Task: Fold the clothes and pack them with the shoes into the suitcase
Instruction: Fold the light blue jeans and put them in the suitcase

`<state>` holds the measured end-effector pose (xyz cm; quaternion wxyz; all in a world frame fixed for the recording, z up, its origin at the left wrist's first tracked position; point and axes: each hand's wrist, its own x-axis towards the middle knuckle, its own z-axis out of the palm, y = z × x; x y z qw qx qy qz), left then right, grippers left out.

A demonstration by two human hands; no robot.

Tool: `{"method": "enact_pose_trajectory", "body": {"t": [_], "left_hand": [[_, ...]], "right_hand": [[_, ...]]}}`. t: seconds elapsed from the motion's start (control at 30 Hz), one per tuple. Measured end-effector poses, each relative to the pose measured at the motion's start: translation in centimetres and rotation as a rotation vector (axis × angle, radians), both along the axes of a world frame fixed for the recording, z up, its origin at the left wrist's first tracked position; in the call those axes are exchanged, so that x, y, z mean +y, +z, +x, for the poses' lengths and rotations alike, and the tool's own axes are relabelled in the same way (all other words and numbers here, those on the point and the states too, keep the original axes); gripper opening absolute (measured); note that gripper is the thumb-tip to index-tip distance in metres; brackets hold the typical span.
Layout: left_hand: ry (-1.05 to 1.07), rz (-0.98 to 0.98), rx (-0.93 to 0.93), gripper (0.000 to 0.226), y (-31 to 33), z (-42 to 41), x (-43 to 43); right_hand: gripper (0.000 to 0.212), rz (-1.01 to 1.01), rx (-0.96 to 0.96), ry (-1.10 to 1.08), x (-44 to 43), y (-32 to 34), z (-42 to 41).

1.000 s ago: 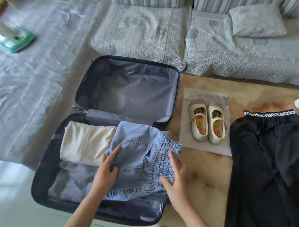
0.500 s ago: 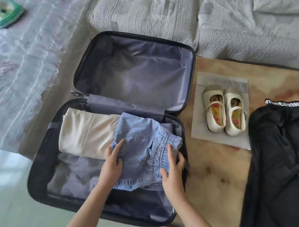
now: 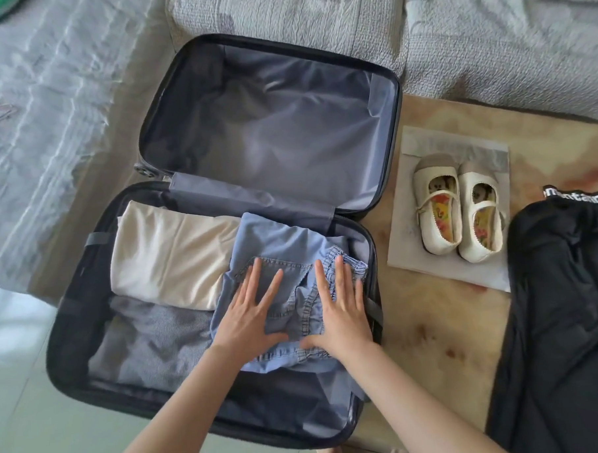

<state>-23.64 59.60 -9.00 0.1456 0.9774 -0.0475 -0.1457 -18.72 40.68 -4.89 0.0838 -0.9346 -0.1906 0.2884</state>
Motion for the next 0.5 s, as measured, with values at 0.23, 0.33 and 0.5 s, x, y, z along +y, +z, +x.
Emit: {"method": "enact_pose_trajectory", "body": {"t": [0.23, 0.33, 0.5], "left_hand": [[-0.005, 0.024, 0.119, 0.133, -1.7, 0.0, 0.4], [0.01, 0.01, 0.173, 0.131, -1.9, 0.2, 0.2], [0.02, -0.011, 0.157, 0.14, -1.2, 0.3, -0.2]], "right_hand": [[0.147, -0.126, 0.071, 0.0, 0.7, -1.3, 0.0], [0.148, -0.151, 0.042, -0.02, 0.9, -1.4, -0.1], [0.147, -0.118, -0.049, -0.041, 1.0, -1.2, -0.5]]}}
